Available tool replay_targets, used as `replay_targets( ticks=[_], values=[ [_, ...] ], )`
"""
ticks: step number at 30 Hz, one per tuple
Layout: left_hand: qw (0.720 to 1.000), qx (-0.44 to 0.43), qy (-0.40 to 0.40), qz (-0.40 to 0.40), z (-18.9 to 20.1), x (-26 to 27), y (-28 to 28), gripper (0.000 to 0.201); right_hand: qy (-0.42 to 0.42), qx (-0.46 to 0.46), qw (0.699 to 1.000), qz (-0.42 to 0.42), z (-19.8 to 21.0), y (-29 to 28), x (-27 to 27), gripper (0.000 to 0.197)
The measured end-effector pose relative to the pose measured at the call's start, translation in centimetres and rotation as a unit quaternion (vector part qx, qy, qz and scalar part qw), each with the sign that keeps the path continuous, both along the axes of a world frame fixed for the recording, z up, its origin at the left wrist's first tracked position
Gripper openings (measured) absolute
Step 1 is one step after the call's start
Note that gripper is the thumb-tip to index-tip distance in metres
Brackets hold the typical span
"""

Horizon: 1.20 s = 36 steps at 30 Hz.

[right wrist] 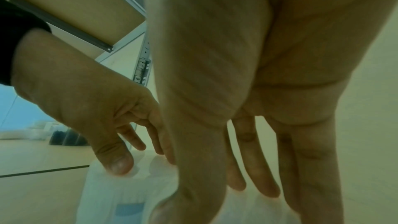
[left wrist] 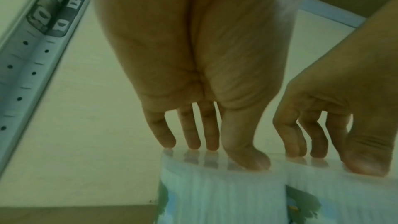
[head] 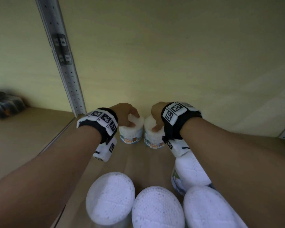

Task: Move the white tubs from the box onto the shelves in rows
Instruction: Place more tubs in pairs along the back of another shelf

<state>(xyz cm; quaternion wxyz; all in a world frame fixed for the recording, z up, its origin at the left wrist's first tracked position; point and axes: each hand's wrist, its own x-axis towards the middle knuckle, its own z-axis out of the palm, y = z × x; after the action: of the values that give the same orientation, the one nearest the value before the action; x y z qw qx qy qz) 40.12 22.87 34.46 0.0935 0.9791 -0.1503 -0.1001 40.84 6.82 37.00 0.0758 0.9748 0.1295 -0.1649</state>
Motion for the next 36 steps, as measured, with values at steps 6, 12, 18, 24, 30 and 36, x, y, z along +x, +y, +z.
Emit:
replay_targets(
  ticks=[6,12,18,24,30,36],
  values=[
    [0.999,0.013,0.022,-0.045,1.4,-4.3,-0.1,0.047,0.006,-0.078,0.997,-0.011,-3.4,0.3,-0.3,0.053],
    [0.997,0.038,0.022,-0.069,2.1,-8.4,-0.3,0.049,0.025,-0.078,0.997,-0.008,-4.0,0.8,-2.9,0.076],
    [0.996,0.021,0.03,-0.076,1.9,-11.4,0.0,0.047,0.015,-0.079,0.997,0.003,-9.9,-0.8,0.0,0.106],
    [0.997,0.039,0.031,-0.066,2.1,-13.7,0.1,0.047,0.011,-0.032,0.999,-0.001,-8.8,-1.5,-2.4,0.091],
    [0.999,0.022,0.035,-0.024,2.1,-15.0,0.1,0.046,0.032,0.022,0.999,0.027,-0.4,-0.5,-13.0,0.063],
    [0.994,0.02,0.105,-0.015,2.1,-16.3,1.0,0.072,0.115,0.028,0.993,0.018,2.5,-1.4,-17.0,0.088]
  ],
)
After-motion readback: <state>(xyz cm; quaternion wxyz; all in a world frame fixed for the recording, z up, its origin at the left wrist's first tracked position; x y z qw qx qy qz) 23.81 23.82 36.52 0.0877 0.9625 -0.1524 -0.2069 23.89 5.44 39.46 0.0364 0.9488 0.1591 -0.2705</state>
